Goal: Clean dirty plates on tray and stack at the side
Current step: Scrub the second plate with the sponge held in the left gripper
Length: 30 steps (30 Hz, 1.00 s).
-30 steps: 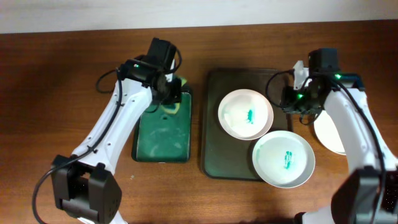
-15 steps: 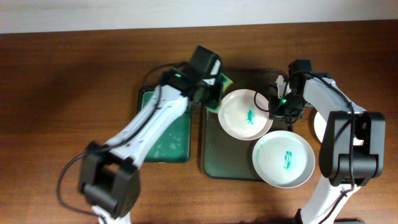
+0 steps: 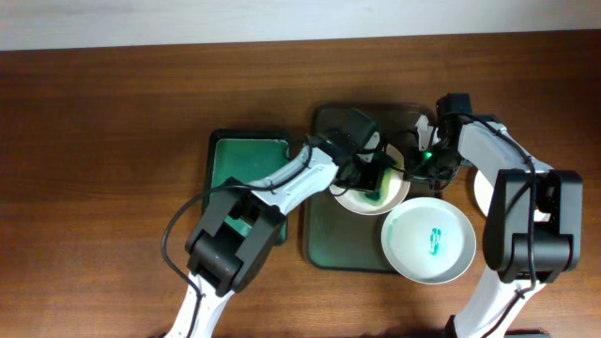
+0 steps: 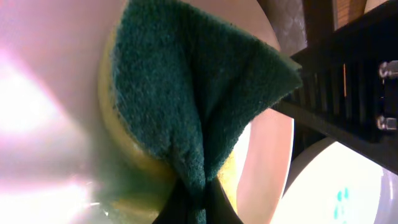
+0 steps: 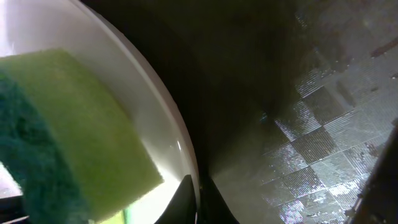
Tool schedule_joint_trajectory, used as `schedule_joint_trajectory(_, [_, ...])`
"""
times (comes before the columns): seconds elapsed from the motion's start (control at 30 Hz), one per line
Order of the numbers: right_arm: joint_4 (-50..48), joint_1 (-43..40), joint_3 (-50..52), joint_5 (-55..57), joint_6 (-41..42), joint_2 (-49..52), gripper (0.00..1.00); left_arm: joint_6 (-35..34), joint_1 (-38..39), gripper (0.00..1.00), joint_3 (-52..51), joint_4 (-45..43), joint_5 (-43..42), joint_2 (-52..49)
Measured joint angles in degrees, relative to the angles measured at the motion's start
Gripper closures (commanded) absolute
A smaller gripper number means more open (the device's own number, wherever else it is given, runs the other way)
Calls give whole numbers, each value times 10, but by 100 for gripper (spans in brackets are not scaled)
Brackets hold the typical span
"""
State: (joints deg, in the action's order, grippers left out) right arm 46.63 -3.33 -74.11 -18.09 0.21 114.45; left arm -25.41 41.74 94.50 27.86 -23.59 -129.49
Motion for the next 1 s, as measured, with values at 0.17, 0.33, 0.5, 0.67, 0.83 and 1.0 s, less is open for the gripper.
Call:
schedule_joint_trajectory(0.17, [0, 7, 2, -7, 1, 0, 96, -4, -2, 100, 25, 61, 40, -7])
schedule_joint_trajectory(0.33, [0, 26, 7, -27, 7, 0, 96, -13, -15, 100, 92, 232, 189, -10])
schedule_joint_trajectory(0.5, [1, 26, 9, -31, 10, 0, 96, -17, -37, 100, 142, 306, 285, -26])
schedule_joint_trajectory(0.67, [1, 26, 9, -32, 10, 0, 96, -16, -39, 100, 146, 289, 266, -33])
schedule_joint_trajectory(0.83, [7, 19, 9, -28, 14, 0, 96, -9, -59, 100, 146, 183, 85, -55])
schedule_joint_trajectory(1.0, [7, 18, 9, -25, 15, 0, 96, 0, -43, 100, 150, 136, -24, -77])
